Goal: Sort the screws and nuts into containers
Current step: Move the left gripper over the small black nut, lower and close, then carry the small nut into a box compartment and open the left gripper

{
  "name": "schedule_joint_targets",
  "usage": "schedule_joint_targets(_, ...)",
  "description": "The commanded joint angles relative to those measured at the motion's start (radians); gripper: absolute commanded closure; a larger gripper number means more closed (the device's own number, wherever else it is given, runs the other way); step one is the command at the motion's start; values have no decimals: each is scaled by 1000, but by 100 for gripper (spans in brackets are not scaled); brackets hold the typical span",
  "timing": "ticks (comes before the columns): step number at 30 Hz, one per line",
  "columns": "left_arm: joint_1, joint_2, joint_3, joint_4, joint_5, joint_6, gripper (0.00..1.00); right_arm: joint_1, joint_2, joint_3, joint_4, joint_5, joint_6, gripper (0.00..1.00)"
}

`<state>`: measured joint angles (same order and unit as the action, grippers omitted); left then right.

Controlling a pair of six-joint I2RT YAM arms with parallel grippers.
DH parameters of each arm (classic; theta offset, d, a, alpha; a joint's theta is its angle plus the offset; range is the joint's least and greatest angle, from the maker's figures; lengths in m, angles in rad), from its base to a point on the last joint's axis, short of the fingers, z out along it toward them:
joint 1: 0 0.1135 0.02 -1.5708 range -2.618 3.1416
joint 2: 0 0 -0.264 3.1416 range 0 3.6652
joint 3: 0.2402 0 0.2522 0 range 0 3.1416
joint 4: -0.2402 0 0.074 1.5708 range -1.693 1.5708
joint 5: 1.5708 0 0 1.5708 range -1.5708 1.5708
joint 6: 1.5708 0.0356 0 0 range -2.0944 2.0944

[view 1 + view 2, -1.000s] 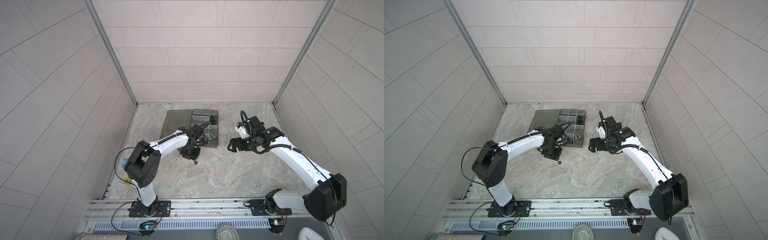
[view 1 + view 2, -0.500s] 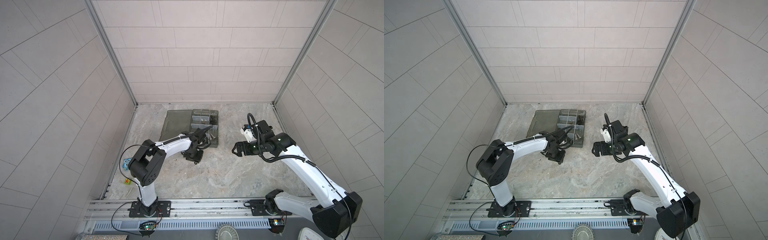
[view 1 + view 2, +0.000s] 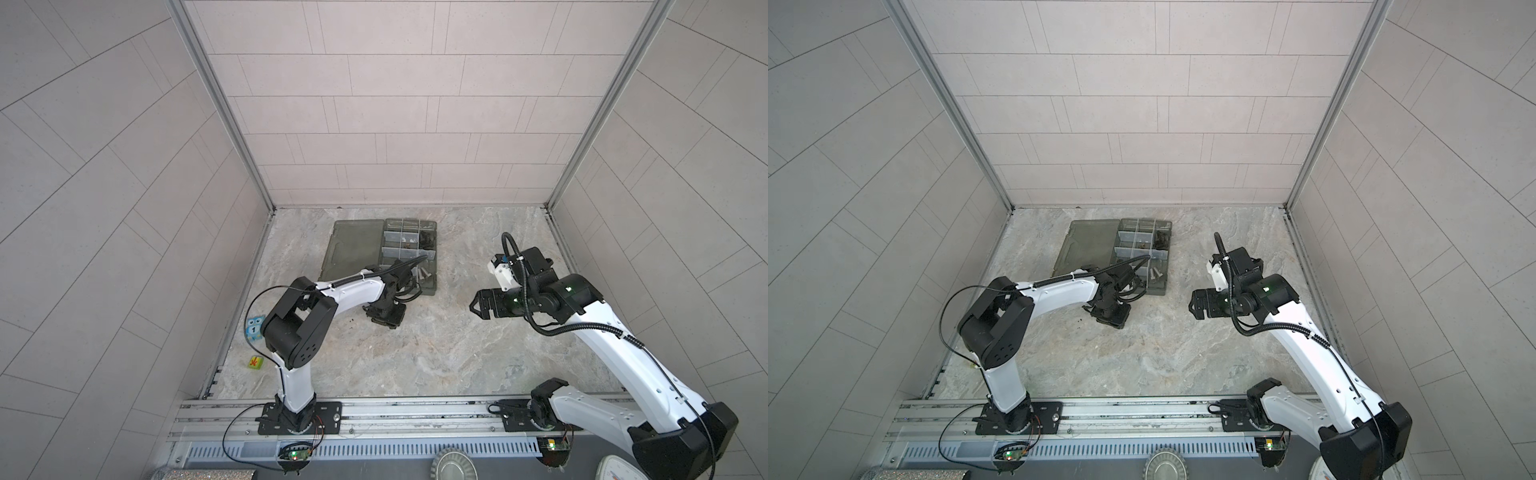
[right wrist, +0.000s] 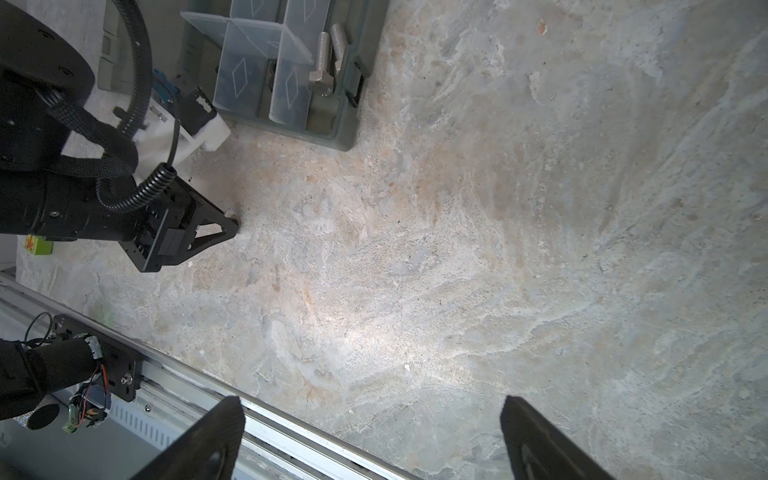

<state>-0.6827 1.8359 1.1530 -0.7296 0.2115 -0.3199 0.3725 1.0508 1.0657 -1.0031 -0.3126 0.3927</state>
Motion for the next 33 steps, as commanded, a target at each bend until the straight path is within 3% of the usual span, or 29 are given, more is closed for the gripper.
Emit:
schedule_joint_targets(1,-8,15,-10,-13,-16,15,68,3,-20,-10,-23,17,10,2)
schedule_joint_targets(9,-10,20,-10,-7,-9,16,79,3,-36,-17,-35,22,14,2)
schedule_joint_targets(14,-9,-5,15,-38,-11,20,82,3,-43,-17,-37,23,18,2)
schedule_joint_targets(21,-9,-26,178,-153,-54,54,82,3,-46,-17,-22,23,19,2)
schedule_joint_targets(33,-3,122,476,-258,-95,100,82,2,-29,29,-10,47,-3,2)
